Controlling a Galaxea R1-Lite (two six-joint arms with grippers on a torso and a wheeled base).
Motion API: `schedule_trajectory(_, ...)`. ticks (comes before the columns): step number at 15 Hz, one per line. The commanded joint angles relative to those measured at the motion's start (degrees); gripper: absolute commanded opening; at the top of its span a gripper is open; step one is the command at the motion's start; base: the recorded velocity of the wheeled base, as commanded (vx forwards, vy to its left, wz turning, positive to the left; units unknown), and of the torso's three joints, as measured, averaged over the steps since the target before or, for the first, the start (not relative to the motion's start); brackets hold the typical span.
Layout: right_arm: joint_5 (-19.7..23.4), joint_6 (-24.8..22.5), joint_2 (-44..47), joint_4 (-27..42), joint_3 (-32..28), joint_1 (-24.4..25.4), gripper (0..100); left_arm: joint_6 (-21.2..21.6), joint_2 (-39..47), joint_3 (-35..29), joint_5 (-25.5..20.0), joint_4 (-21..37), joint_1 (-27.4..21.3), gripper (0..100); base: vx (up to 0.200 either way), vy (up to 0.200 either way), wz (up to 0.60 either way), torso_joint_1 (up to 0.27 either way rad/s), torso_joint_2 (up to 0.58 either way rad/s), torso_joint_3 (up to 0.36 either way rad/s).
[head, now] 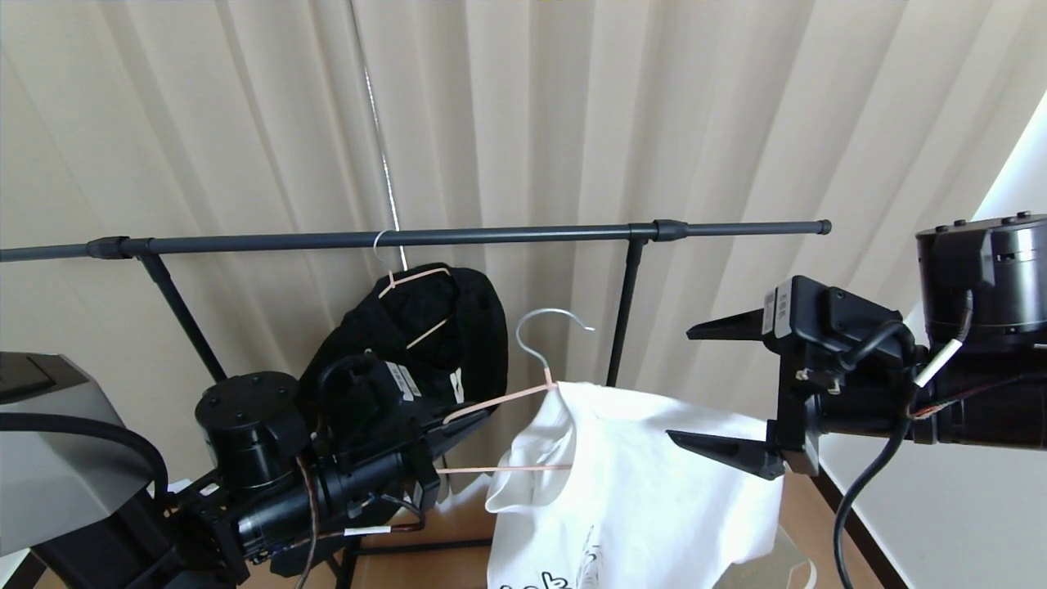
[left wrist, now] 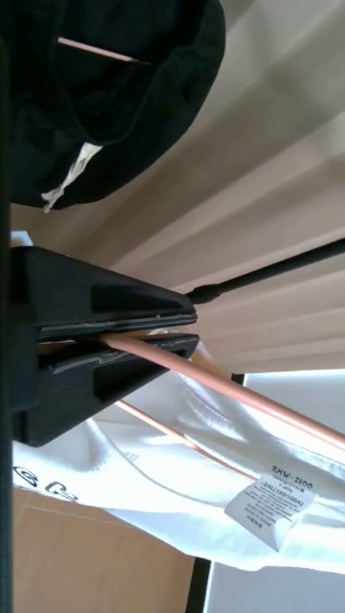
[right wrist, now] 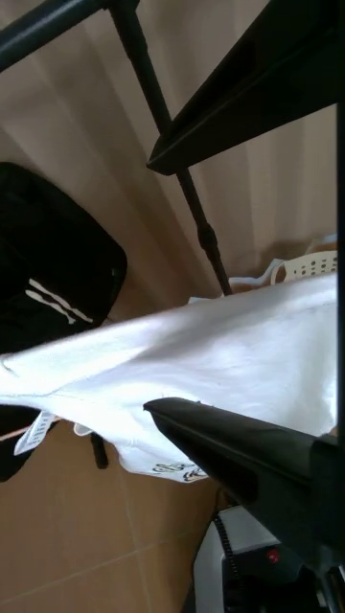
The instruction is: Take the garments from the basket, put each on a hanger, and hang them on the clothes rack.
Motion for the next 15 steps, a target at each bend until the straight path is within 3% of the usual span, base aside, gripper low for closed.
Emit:
schedule_trajectory(1,0.2,-0.9,3.2,0.0,-0.4,-0.3,100,0.6,0.1,0.4,0.0,0.0,-0.3,0,0.0,0.0,0.0,0.0,0.0,0.0)
schedule_trajectory(5,1.7,-1.5,4.9,3.1,-1.5,-0.3,100,1.3,0.0,0.8,0.0,-0.1,-0.6,0,0.0,0.0,0.0,0.0,0.0,0.0)
schedule_trajectory(9,3.5,-1.5,7.0,11.8,-7.9,-0.3,100,1.3,0.0,0.4,0.0,-0.1,-0.6,0,0.0,0.0,0.0,0.0,0.0,0.0)
schedule_trajectory(15,4.8,-1.5,10.2,11.9,-9.5,-0.3,100,1.2,-1.1,0.4,0.1,-0.7,-0.6,0,0.0,0.0,0.0,0.0,0.0,0.0)
